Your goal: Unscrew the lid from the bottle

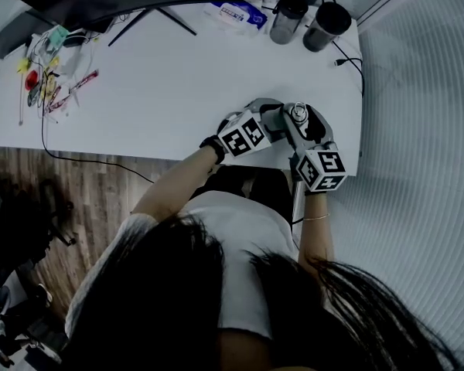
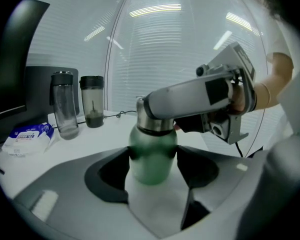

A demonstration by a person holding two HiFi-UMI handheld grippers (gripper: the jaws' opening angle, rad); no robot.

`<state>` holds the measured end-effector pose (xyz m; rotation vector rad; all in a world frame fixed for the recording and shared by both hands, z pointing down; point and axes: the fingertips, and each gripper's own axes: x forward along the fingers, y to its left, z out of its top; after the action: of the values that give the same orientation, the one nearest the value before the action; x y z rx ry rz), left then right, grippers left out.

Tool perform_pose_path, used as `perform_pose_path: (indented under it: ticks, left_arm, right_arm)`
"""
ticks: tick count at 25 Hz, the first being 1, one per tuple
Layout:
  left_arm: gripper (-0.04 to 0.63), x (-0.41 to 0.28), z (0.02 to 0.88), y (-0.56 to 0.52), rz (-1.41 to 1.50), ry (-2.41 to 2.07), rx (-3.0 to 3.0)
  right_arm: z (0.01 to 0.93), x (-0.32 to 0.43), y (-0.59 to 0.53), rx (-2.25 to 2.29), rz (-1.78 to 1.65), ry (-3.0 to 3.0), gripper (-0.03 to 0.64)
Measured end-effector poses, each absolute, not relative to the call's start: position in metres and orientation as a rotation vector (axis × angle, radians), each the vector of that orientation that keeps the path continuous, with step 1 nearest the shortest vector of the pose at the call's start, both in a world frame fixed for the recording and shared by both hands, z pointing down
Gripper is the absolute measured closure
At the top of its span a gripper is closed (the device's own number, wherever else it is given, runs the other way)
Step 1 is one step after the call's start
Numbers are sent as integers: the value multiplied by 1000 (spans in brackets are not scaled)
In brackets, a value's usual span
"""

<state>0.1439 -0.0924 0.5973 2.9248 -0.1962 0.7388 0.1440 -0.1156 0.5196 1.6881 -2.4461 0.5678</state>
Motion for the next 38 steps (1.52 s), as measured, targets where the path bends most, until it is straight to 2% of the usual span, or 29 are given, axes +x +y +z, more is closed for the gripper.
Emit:
perform_pose_path:
  ticks: [12, 25, 32, 38]
  left_arm:
    - [245, 141, 597, -91, 774, 9, 2947]
    - [245, 133, 599, -92, 918, 545, 2962]
    - [249, 132, 600, -90, 970, 646, 2954]
    - [250, 131, 601, -90, 950, 570, 2962]
  right_arm:
    - [520, 131, -113, 1045, 543, -2665, 357]
    - [518, 115, -103, 303, 427, -2795, 357]
    - [516, 112, -98, 111, 382, -2788, 356]
    - [516, 118, -101, 279, 480, -2794, 354]
